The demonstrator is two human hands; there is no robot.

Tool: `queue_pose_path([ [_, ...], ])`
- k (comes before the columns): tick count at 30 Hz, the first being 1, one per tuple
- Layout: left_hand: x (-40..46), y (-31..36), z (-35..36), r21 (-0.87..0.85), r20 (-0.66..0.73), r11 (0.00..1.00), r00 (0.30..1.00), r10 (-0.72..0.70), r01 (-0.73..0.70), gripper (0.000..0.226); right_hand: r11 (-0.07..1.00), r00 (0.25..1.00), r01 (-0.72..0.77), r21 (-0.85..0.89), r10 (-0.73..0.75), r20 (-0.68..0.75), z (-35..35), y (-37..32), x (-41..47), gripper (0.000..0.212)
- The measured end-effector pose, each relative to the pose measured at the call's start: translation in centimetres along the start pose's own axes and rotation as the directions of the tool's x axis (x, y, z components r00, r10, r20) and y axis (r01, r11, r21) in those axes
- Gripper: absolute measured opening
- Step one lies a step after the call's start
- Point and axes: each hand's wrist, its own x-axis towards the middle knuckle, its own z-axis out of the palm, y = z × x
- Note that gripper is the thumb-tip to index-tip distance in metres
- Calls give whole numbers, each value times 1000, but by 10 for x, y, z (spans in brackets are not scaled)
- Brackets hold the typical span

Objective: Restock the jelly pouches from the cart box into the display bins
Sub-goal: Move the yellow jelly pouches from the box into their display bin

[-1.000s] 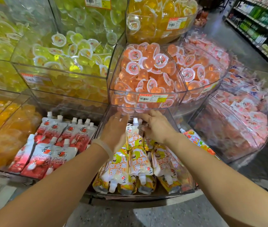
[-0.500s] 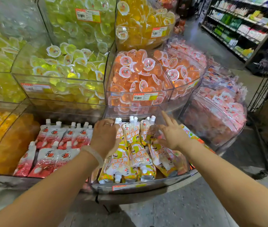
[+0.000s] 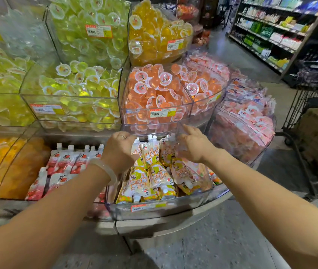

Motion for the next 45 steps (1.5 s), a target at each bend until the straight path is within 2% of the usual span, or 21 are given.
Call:
queue_pose_path([
  [3,-5,21,-8,37,0,999,1000,12,-12,84,999,999,42,32,-42,-27,-7,3,-16,65],
  [8,-11,94,7,200,138,980,990,-15,-13,79,998,996,49,40,-46,-74,-10,39,-65,71],
  [12,-31,198,39,199,159,969,980,116,-147,73,999,998,-31,34,33,-58,-7,97,-124,70],
  [18,-54,357,96,142,208,934,932,296,-328,79,973,973,-227,37,229,-40,-2,211,-232,73],
  [26,-33,536,143,97,297,822,804,515,-562,78,853,852,-516,78,520,-53,-12,358,-337,73],
  [32,15,658,190,49,338,729,699,631,-682,78,731,731,-676,93,682,-41,-14,476,-368,76],
  [41,139,823,236,-44,296,662,623,724,-748,75,630,625,-765,132,776,-81,-58,661,-353,72],
  [45,181,882,265,-41,314,645,603,733,-763,73,613,611,-776,148,789,-60,-54,730,-345,71],
])
